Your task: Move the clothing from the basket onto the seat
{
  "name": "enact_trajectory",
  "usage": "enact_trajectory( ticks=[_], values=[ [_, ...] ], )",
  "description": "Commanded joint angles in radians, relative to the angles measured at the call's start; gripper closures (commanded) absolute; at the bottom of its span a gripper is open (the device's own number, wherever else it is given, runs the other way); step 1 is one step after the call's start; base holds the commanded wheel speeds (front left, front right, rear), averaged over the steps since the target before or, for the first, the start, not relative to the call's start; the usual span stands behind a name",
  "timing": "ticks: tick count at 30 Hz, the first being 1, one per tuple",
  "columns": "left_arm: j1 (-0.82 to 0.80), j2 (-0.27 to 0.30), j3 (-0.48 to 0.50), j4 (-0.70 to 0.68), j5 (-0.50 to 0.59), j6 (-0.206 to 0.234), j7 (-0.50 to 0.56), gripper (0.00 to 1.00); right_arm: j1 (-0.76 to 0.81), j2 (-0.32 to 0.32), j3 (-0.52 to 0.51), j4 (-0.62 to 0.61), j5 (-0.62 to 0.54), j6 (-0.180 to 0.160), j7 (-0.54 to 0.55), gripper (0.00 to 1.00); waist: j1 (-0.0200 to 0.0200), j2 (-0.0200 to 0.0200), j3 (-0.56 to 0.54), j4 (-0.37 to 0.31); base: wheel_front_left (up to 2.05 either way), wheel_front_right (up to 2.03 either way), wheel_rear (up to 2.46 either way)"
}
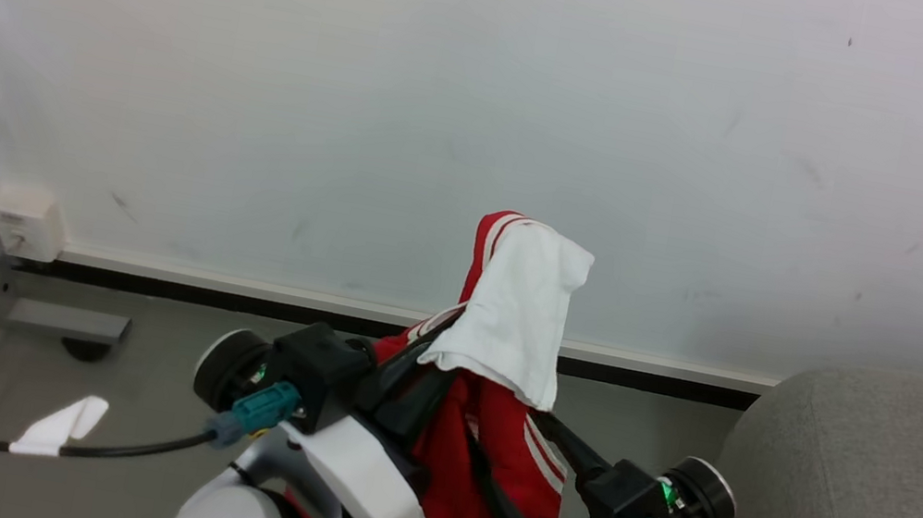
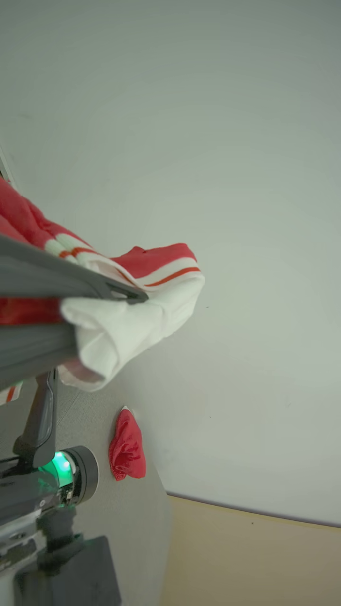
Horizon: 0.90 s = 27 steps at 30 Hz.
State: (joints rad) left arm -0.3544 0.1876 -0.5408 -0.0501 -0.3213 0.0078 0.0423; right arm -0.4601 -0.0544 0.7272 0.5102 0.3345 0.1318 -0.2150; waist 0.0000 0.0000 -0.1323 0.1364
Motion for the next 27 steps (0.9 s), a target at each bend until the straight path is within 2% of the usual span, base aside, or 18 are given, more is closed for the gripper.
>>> enact_trajectory(
  ticks=[1,2,3,12,13,14,15,16,21,27],
  values=[
    [-0.013,-0.005,-0.004,-0.008,-0.004,-0.007,0.002,1.0,-0.015,0.006,0.019,0.008,0.022,-0.002,-0.014,0.0,0.0,0.0,0.0,0.006,0.0,0.0,0.0],
    [-0.014,-0.005,-0.006,-0.007,-0.006,-0.006,0.003,1.0,-0.021,0.004,0.027,0.013,0.036,-0.002,-0.017,0.15,0.0,0.0,0.0,0.007,0.0,0.0,0.0],
    [-0.016,-0.005,-0.007,-0.005,-0.008,-0.008,0.004,1.0,-0.028,0.003,0.034,0.018,0.057,-0.002,-0.02,1.0,0.0,0.0,0.001,0.009,0.0,0.0,0.0],
    [0.003,0.011,0.002,0.019,-0.014,0.007,-0.002,1.0,-0.059,0.003,0.031,0.053,0.165,-0.002,-0.044,1.0,0.0,0.0,0.005,0.005,0.0,0.0,0.0],
    [0.005,0.014,0.003,0.022,-0.011,0.01,-0.006,0.89,-0.061,0.003,0.025,0.053,0.175,-0.002,-0.043,1.0,0.0,0.0,0.006,0.004,0.0,0.0,0.0],
    [0.009,0.017,0.004,0.026,-0.009,0.011,-0.01,0.65,-0.063,0.003,0.019,0.051,0.188,-0.002,-0.044,1.0,0.0,0.0,0.007,0.002,0.0,0.0,0.0],
    [0.013,0.021,0.004,0.03,-0.007,0.013,-0.008,0.17,-0.063,0.003,0.012,0.047,0.201,-0.002,-0.046,1.0,0.0,0.0,0.008,0.001,0.0,0.0,0.0],
    [0.015,0.025,0.005,0.033,-0.006,0.015,-0.011,0.0,-0.065,0.003,0.005,0.044,0.211,-0.002,-0.047,1.0,0.0,0.0,0.009,-0.002,0.0,0.0,0.0],
    [0.036,0.039,0.003,0.036,-0.016,0.015,-0.004,0.0,-0.081,0.003,-0.042,0.04,0.245,-0.002,-0.051,1.0,0.0,0.0,0.013,-0.01,0.0,0.0,0.0],
    [0.065,0.055,-0.003,0.042,-0.037,0.005,0.005,0.0,-0.1,0.004,-0.134,0.041,0.22,-0.002,-0.051,1.0,0.0,0.0,0.02,-0.021,0.0,0.0,0.0]
  ],
)
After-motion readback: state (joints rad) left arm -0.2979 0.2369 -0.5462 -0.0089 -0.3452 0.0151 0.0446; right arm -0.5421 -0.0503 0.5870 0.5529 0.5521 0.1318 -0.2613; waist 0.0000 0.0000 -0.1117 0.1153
